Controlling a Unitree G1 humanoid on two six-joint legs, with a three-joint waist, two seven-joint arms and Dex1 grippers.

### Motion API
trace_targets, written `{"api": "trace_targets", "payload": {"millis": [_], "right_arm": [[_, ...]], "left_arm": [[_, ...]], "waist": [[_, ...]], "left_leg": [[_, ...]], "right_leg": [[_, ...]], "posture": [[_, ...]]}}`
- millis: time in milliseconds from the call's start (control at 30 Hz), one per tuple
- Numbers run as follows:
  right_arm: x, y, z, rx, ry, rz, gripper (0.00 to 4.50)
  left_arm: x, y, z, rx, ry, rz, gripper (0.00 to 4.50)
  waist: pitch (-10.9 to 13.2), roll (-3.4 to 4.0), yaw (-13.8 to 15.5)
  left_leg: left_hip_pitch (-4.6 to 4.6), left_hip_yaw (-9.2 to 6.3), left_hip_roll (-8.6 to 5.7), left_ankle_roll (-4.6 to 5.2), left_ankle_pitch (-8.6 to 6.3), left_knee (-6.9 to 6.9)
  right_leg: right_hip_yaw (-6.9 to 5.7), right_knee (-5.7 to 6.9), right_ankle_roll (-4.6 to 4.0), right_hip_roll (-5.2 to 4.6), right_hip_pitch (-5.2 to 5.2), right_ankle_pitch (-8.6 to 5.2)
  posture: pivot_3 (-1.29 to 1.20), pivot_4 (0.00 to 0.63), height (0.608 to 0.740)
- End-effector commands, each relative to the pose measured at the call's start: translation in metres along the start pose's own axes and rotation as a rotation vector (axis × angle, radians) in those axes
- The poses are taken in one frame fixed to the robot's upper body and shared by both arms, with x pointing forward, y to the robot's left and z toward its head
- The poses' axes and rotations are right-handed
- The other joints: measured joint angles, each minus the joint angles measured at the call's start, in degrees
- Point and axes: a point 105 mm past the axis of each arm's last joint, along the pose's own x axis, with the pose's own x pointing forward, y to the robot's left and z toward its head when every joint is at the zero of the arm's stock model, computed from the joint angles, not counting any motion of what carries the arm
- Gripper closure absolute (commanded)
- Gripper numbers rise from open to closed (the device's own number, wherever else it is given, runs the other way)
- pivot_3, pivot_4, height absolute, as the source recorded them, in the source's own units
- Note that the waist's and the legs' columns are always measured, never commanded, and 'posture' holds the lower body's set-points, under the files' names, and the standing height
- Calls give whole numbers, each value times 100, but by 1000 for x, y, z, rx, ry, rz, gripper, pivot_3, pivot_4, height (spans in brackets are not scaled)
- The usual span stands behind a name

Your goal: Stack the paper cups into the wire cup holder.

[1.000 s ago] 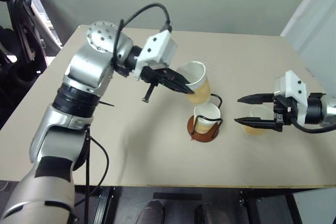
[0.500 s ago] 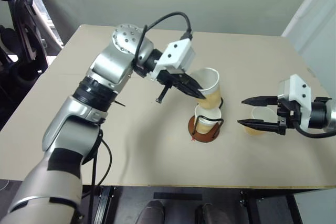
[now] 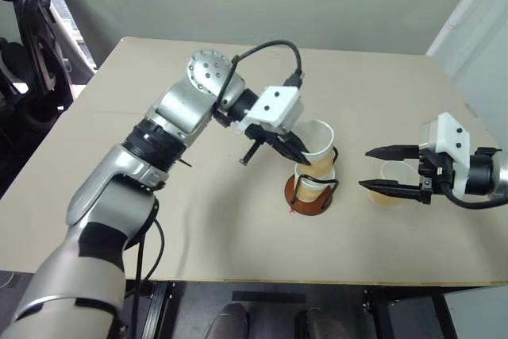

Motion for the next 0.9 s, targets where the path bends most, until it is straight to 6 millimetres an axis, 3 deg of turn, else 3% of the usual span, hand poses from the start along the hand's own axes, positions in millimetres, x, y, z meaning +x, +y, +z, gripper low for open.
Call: {"api": "trace_targets", "payload": {"millis": [33, 333, 433, 800, 900], "right_arm": [[-6, -1, 12, -60, -21, -33, 1546], [-5, -2, 13, -61, -21, -36, 1546], [-5, -2, 13, -61, -20, -37, 1546], [-4, -3, 11, -53, -15, -40, 1546], [-4, -4, 9, -45, -6, -51, 1546]], "left_arm": [[-2, 1, 6, 60, 18, -31, 4474], [3, 3, -3, 75, 36, -33, 4474], [3, 5, -6, 75, 38, -28, 3856], [-6, 16, -4, 76, -9, 27, 38], [-12, 25, 5, 35, -90, 82, 38]], "waist": [[0, 0, 0], [0, 0, 7], [0, 0, 11], [0, 0, 22], [0, 0, 30]], "left_leg": [[0, 0, 0, 0, 0, 0], [-2, 0, 0, 2, -1, 3], [-4, 1, -1, 2, -1, 4], [-9, 4, -1, 5, -3, 6], [-11, 4, -2, 6, -3, 9]], "right_leg": [[0, 0, 0, 0, 0, 0], [0, 1, 1, 0, 0, 0], [0, 1, 2, 0, 0, 0], [-1, -1, 6, 0, -2, -1], [-1, -1, 8, 1, -2, 0]], "posture": [[0, 150, 740], [0, 150, 740], [0, 150, 740], [0, 150, 740], [0, 150, 740]]}}
